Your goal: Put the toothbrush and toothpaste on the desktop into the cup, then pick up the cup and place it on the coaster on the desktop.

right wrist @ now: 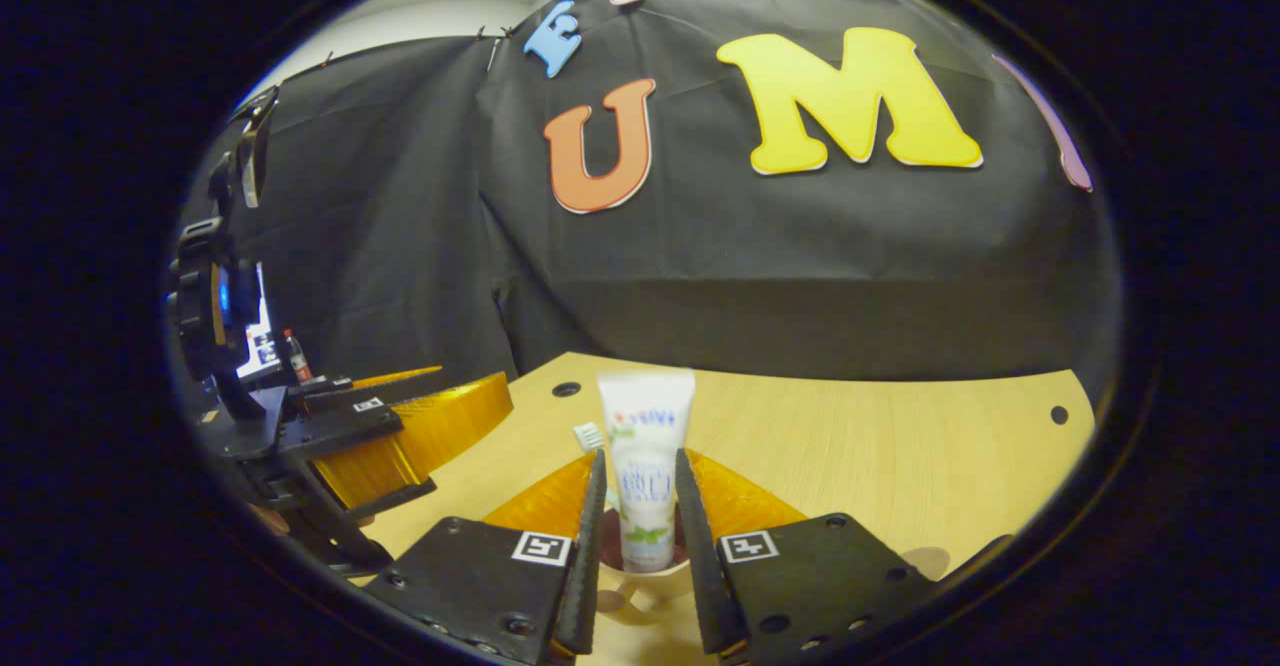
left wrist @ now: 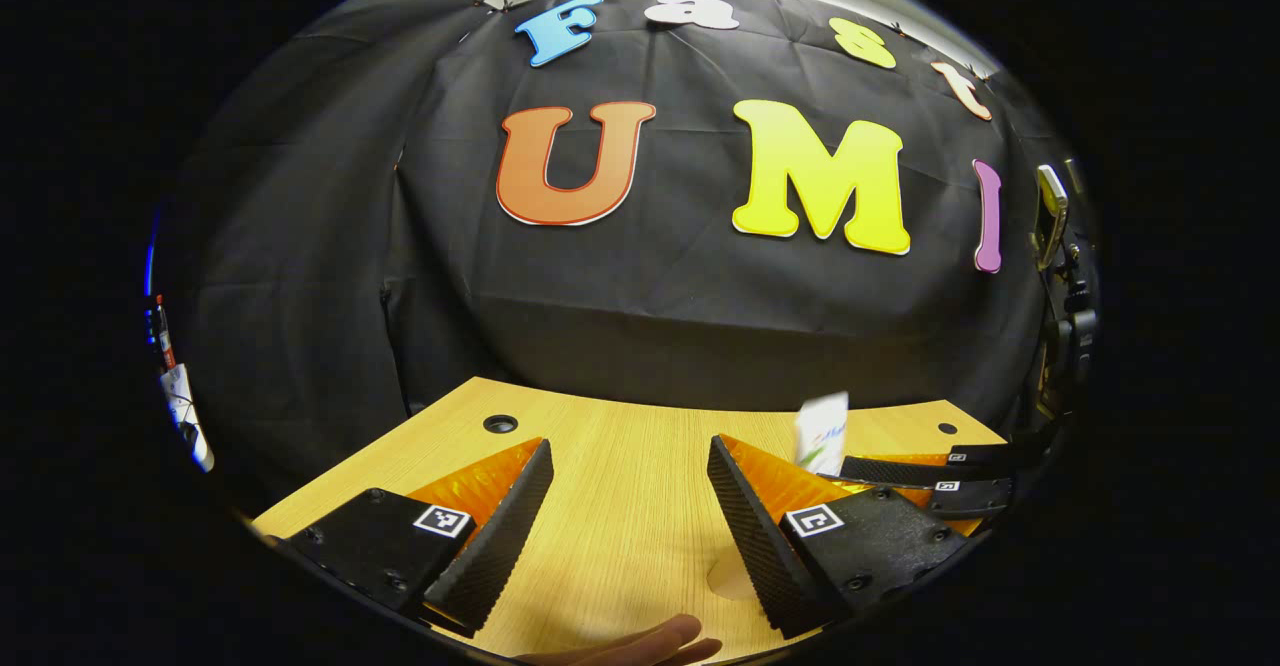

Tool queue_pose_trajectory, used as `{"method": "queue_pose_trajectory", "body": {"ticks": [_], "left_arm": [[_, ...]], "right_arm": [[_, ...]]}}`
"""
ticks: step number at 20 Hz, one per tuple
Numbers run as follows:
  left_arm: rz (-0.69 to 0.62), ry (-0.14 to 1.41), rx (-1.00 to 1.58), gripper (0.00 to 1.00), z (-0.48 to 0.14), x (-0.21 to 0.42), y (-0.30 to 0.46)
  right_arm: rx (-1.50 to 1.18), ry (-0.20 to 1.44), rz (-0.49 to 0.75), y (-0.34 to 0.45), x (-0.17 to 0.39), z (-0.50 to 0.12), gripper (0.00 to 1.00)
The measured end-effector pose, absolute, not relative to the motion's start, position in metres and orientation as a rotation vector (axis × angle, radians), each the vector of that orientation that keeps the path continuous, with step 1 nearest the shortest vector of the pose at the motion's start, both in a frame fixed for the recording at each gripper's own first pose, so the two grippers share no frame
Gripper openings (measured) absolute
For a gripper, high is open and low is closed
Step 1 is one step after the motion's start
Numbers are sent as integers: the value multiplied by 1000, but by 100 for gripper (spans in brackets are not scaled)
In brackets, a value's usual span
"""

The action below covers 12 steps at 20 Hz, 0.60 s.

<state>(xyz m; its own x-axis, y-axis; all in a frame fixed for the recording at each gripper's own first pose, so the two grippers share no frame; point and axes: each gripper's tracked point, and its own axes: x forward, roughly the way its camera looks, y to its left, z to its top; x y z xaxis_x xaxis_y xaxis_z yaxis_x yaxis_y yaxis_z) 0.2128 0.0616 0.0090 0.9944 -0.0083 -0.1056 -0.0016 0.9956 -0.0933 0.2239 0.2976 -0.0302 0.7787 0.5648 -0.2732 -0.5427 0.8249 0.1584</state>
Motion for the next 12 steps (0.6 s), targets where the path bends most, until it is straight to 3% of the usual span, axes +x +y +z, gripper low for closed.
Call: {"method": "queue_pose_trajectory", "body": {"ticks": [3, 4, 5, 6, 8, 9, 12], "left_arm": [[-1, 114, -85, 98, 6, 213, 61], [-2, 122, -80, 98, 5, 213, 60], [-12, 119, -80, 98, 6, 212, 58], [-30, 119, -90, 98, 6, 211, 52], [-59, 159, -125, 98, -4, 208, 34], [-69, 187, -137, 98, -11, 202, 28], [-61, 227, -99, 99, -25, 186, 22]], "right_arm": [[67, 307, 601, 289, 213, -25, 53], [55, 292, 592, 284, 210, -21, 66], [43, 275, 591, 280, 207, -18, 67], [37, 262, 585, 276, 202, -15, 79], [43, 235, 578, 264, 189, -6, 93], [45, 225, 575, 258, 182, -4, 97], [52, 192, 588, 241, 158, 1, 96]]}}
